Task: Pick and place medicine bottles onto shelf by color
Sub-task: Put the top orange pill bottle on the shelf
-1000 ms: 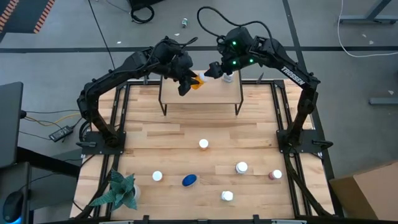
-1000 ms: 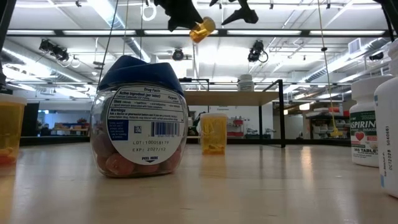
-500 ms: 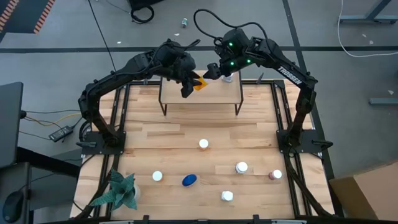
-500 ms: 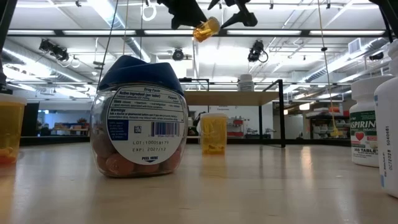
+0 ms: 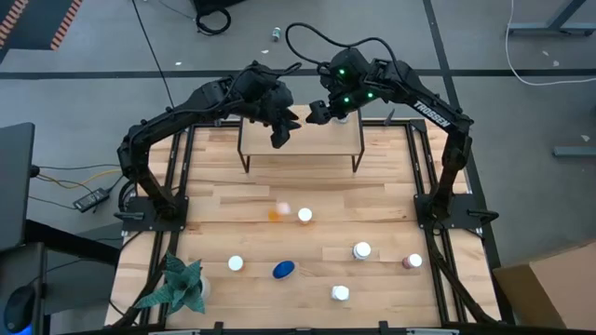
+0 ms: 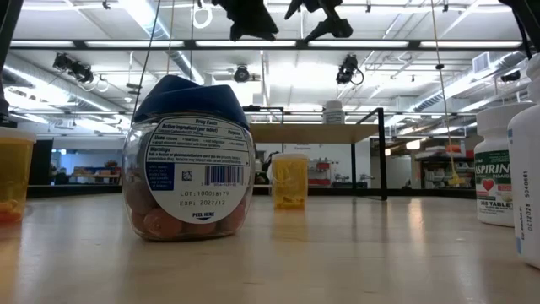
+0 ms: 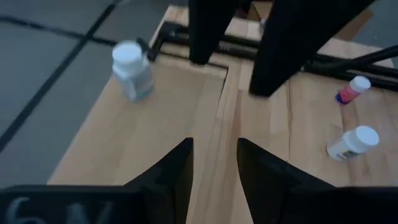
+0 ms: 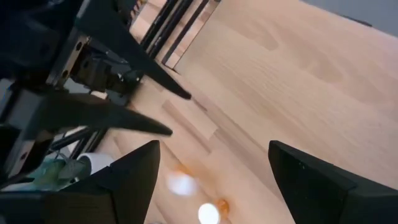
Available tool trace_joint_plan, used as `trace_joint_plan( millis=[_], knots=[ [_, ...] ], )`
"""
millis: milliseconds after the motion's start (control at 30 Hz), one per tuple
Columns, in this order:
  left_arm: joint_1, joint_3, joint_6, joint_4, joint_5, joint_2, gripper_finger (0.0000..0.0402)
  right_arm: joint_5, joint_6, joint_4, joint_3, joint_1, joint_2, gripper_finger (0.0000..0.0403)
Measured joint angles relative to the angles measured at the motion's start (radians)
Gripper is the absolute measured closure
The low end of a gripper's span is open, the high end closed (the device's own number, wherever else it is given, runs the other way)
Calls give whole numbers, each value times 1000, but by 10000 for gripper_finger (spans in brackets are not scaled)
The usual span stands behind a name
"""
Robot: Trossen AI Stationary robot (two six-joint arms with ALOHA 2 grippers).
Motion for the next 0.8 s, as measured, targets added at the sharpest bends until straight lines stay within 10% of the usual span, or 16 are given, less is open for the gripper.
trace_joint_plan(
  millis=[400,800],
  knots=[
    [21,-1,59,-500,-30,-19,216,184,-23,-260,0,170,-4,95],
    [66,-23,46,-401,-16,-283,212,293,121,-268,-4,323,86,95]
  ],
)
